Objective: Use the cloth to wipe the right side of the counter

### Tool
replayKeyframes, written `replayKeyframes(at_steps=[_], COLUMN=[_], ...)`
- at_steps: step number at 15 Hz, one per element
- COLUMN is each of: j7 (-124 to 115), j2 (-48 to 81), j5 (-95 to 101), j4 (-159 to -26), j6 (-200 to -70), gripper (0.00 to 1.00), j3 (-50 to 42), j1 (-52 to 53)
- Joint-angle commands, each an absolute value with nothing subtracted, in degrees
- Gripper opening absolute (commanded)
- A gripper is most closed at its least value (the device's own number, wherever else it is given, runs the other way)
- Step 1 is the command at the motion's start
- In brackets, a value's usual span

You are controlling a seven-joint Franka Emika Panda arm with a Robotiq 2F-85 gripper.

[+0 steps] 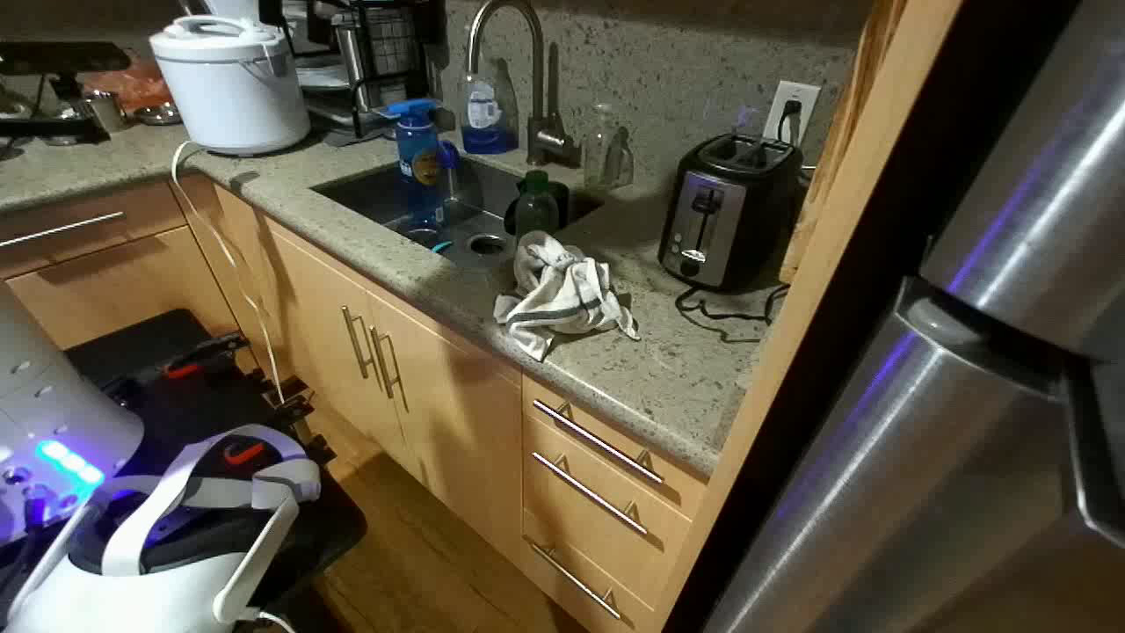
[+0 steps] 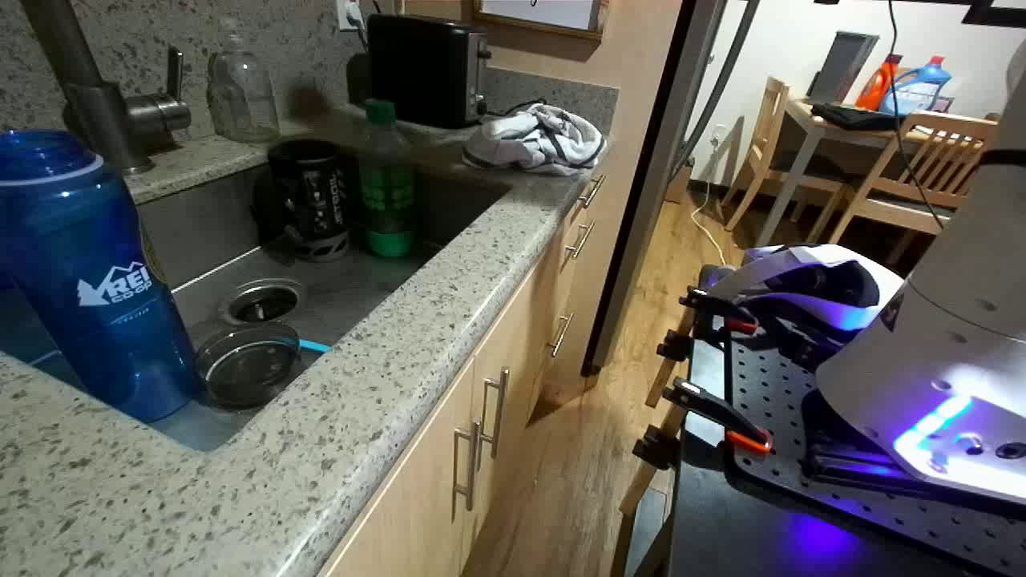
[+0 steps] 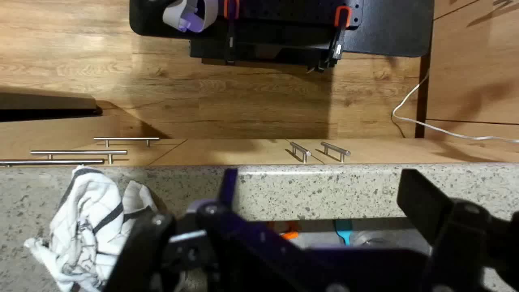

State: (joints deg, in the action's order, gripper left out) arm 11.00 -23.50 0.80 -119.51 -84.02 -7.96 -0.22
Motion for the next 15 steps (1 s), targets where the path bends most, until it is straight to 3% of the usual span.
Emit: replayKeyframes(at_steps=[1, 15], j7=[11.3, 6.9], j2=[-23.4, -15.9], j5=[0.6, 0.8], j4=[-119.4, -119.8], j6=[-83.9, -89.0], gripper=[1.00, 1.00], j3=[-7.3, -9.2], j1=[-1.1, -5.0])
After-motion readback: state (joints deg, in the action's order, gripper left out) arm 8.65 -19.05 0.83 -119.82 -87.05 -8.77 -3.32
